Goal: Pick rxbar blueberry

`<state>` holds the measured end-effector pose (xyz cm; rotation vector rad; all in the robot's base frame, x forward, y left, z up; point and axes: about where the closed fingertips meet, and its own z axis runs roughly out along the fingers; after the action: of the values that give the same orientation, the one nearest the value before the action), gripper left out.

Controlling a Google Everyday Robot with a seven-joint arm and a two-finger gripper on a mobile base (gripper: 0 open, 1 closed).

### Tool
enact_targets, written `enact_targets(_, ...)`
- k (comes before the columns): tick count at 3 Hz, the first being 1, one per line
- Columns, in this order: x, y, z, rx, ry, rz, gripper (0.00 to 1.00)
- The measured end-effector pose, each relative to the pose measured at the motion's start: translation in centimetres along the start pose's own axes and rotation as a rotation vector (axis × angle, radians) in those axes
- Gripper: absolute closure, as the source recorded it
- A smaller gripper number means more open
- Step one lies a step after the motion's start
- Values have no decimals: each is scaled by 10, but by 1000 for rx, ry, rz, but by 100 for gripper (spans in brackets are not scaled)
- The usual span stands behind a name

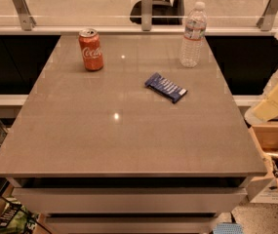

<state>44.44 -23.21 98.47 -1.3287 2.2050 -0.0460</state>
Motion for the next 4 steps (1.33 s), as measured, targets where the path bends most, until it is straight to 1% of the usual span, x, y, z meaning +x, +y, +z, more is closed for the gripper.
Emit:
enact_targets(1, 4, -7, 7, 48, -97, 103, 0)
enact_targets(2, 2, -12, 21, 75, -196, 169, 0)
enact_targets(3, -4, -13, 41, 86, -295, 214, 0)
enact_targets(4, -13, -16, 62, 88, -386, 243, 0)
